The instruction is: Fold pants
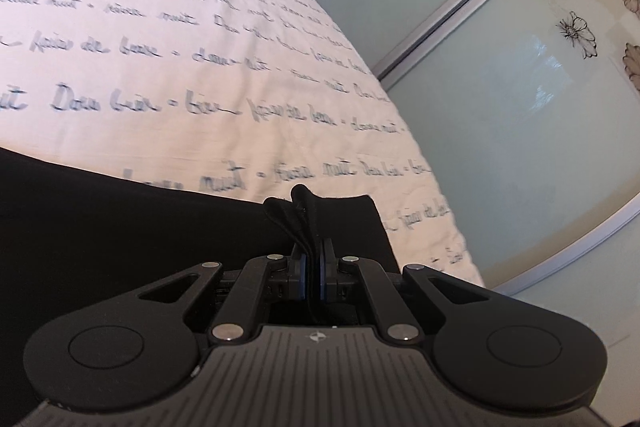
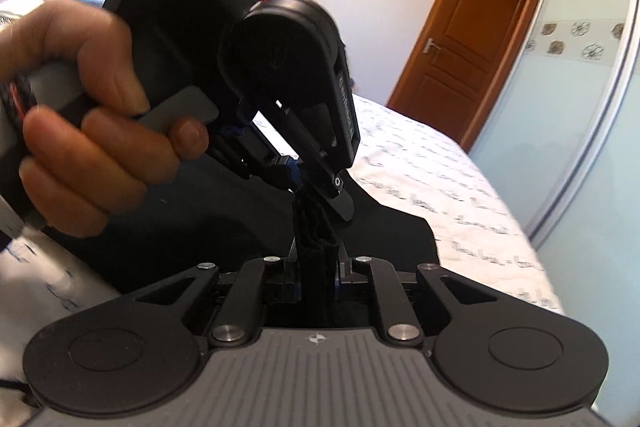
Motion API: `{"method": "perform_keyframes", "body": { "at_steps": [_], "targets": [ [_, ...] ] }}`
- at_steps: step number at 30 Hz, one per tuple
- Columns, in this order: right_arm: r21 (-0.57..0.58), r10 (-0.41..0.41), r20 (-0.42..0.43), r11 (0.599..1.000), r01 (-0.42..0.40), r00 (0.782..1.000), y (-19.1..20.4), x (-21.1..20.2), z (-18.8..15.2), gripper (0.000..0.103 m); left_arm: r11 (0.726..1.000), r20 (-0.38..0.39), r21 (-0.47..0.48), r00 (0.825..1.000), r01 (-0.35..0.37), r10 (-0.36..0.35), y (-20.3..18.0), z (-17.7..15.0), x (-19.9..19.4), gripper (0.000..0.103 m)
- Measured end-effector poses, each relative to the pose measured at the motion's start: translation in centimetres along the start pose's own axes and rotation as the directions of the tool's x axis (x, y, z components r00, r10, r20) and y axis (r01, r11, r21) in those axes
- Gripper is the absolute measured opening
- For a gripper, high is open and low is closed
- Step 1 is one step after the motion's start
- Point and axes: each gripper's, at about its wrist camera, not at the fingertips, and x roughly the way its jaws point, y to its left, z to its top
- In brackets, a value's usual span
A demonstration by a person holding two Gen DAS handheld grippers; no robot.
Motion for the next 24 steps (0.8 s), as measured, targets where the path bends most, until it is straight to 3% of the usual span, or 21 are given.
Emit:
{"method": "perform_keyframes", "body": {
  "at_steps": [14, 24],
  "targets": [
    [0.008, 0.167, 0.017, 0.986, -0.167, 0.986, -0.7, 3.5, 0.8, 0.013, 0.989, 0.082, 0.094, 0.991, -0.114, 0.106, 2.7, -0.7, -4.6, 0.009],
    [-0.038, 0.255, 0.036, 0.967, -0.254, 0.966, 0.3, 4.9, 1.8, 0.013, 0.984, 0.115, 0.074, 0.982, -0.159, 0.15, 5.8, -0.7, -7.9, 0.009]
  ]
}}
